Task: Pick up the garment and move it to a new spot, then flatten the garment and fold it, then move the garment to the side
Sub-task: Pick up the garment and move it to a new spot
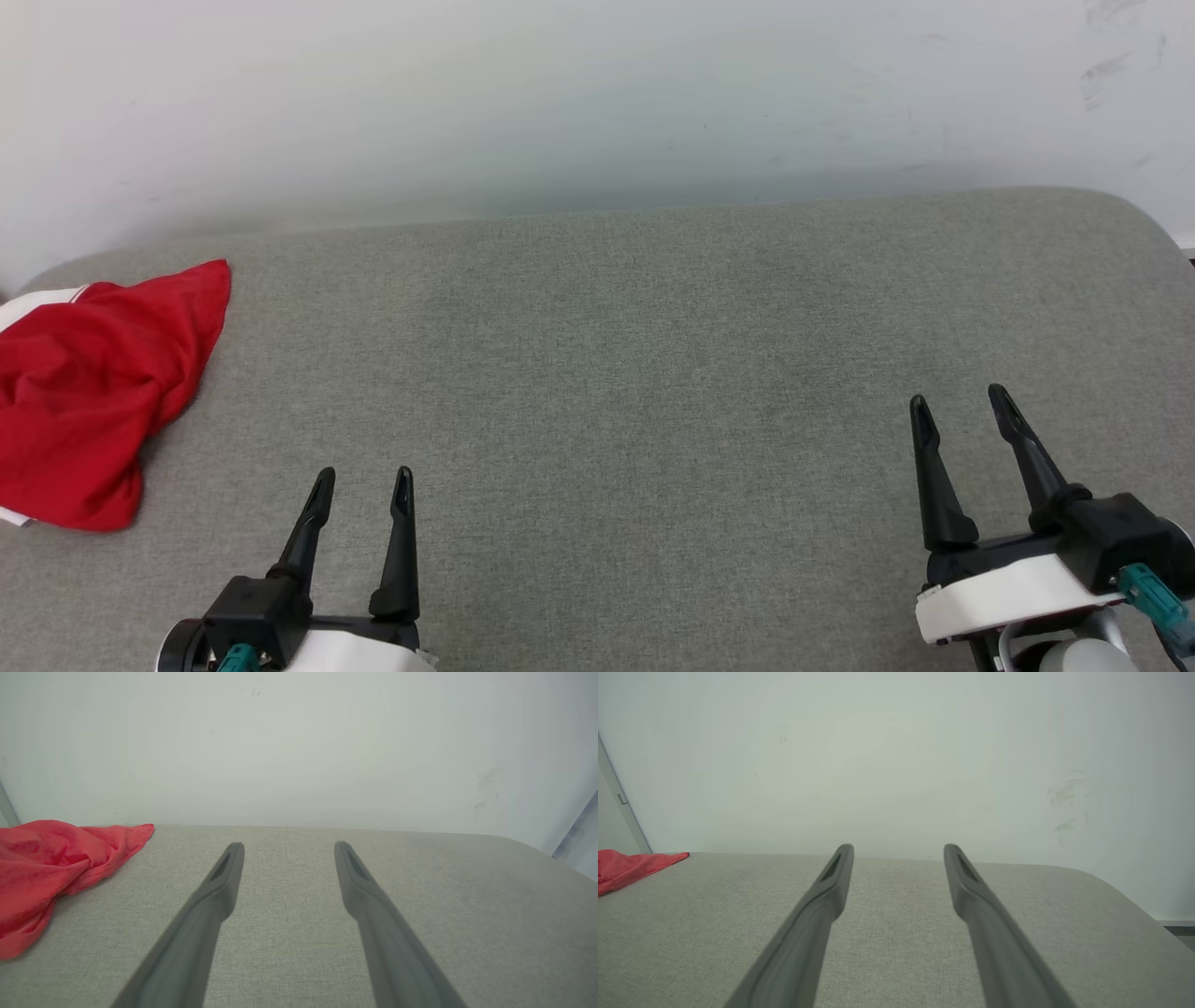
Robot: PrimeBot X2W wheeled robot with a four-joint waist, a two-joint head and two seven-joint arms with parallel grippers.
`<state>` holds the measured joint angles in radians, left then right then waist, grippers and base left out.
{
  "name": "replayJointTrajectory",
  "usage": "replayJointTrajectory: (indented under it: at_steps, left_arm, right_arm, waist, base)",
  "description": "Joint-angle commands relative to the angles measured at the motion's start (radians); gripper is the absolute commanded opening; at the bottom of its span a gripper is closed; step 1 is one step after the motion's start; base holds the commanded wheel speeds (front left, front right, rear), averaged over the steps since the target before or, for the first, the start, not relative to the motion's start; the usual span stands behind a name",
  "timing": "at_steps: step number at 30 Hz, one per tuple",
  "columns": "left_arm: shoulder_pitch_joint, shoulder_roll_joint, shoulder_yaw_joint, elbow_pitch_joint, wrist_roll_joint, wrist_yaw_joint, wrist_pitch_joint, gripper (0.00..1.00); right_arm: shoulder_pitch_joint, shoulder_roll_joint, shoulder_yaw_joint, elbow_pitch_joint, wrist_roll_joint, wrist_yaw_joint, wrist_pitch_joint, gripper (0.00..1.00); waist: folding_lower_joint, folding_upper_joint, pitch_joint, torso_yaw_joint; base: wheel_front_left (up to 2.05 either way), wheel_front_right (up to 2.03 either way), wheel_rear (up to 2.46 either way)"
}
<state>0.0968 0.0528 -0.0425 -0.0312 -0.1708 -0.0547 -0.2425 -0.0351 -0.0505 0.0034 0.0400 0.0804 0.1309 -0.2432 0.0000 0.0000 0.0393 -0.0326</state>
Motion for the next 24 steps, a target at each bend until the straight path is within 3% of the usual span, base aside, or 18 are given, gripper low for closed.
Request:
replayJointTrajectory:
  at_steps: [1, 16, 24]
  left_arm:
    - [0.004, -0.001, 0.002, -0.003, 0.016, -0.006, -0.01, 1.0]
    - [0.015, -0.003, 0.0, -0.007, 0.032, -0.013, -0.023, 1.0]
    - [0.006, -0.003, 0.01, 0.003, 0.02, -0.017, -0.023, 1.0]
  right_arm:
    - [0.012, 0.0, 0.0, 0.0, -0.016, 0.0, -0.008, 1.0]
    - [0.015, 0.001, 0.003, 0.021, -0.019, 0.0, -0.022, 1.0]
    - [0.02, 0.001, 0.011, 0.019, -0.004, 0.0, -0.022, 1.0]
  waist:
    - [0.0, 0.0, 0.0, 0.0]
    - [0.0, 0.0, -0.005, -0.001]
    - [0.0, 0.0, -0.005, 0.033]
  base:
    - [0.0, 0.0, 0.0]
    - [0.0, 0.0, 0.0]
    - [0.0, 0.0, 0.0]
